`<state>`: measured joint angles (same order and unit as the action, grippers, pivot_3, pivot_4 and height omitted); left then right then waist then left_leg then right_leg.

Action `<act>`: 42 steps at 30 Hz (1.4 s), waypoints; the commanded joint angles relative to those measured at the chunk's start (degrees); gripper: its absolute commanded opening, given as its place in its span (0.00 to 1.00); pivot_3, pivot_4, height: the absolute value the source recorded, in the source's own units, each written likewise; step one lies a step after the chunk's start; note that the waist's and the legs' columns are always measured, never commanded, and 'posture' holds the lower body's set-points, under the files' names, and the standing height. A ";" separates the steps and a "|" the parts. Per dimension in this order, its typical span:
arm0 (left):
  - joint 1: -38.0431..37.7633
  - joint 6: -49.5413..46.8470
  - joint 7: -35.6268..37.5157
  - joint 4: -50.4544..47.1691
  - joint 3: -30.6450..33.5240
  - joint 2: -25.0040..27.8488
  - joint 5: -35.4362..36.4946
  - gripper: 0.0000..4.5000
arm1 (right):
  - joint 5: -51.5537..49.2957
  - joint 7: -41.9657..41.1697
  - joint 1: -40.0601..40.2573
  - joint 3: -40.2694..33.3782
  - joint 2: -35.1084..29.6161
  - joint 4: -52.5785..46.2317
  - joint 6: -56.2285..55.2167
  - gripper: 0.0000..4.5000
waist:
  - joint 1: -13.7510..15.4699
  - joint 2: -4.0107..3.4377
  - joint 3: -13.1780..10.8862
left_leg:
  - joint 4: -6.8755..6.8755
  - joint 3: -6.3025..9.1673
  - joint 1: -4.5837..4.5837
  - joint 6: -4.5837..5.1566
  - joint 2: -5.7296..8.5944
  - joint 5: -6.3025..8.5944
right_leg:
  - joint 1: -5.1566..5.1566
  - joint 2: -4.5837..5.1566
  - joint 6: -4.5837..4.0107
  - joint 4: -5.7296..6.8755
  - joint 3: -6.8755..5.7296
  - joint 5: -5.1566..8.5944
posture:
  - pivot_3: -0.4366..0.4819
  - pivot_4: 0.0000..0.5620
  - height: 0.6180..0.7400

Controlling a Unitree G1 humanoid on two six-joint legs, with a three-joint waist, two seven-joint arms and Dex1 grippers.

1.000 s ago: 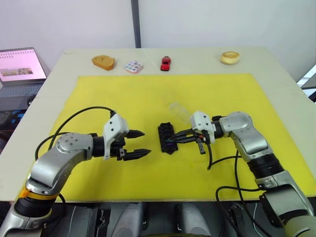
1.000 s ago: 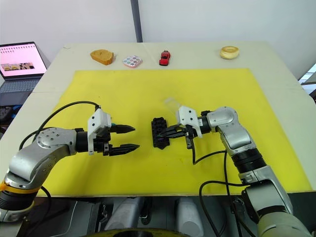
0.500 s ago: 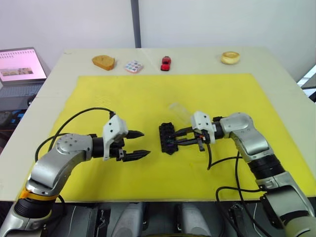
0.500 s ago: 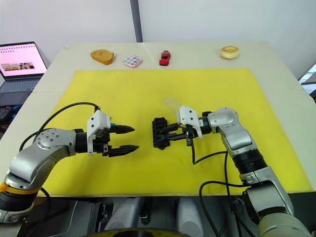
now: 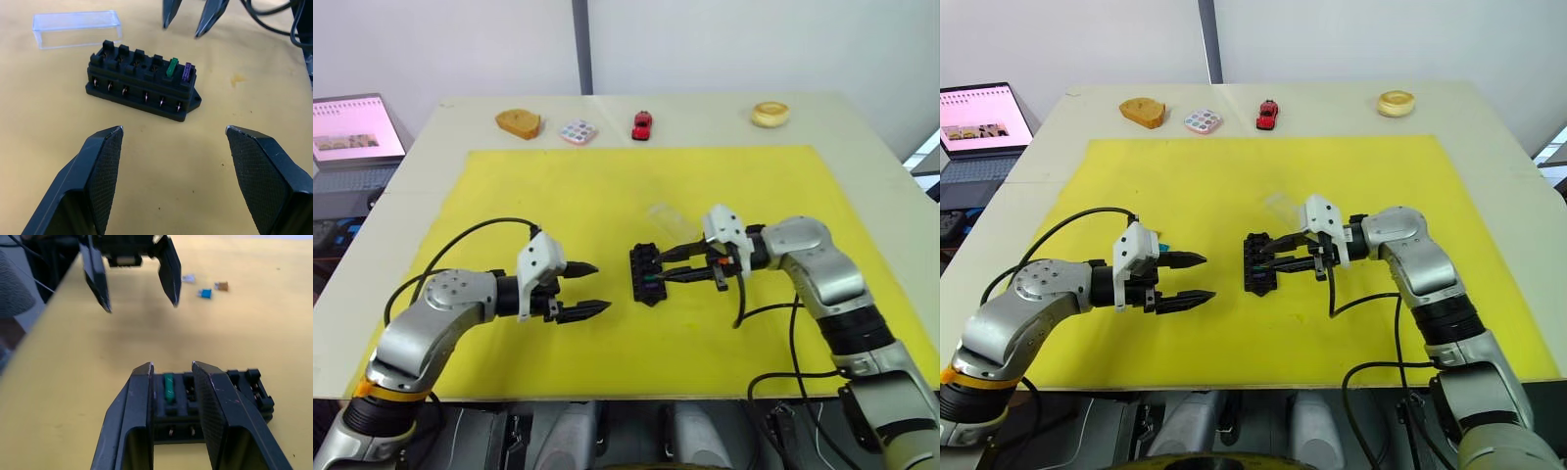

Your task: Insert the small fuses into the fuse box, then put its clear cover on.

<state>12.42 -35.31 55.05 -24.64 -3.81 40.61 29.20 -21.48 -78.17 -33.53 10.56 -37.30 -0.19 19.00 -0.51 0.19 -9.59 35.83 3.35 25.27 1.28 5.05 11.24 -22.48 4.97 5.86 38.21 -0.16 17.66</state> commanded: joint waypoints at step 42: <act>3.80 -1.15 2.24 -0.56 1.97 3.94 1.18 0.78 | 9.58 5.12 5.18 6.44 2.49 5.33 -6.82 0.01 | -0.04 0.04 0.05 | -0.03 0.00 -0.24 0.00 0.00 0.01 | 0.08 -0.01 0.00 -0.04 0.00 0.00 | 0.48 0.27 1.00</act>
<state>15.92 -36.79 57.26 -23.78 -3.61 43.90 29.40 -14.65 -73.02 -29.75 14.80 -34.53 3.04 11.44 -0.55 0.23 -9.53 35.80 3.36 25.01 1.29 5.05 11.25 -22.39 4.96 5.85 38.17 -0.16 17.66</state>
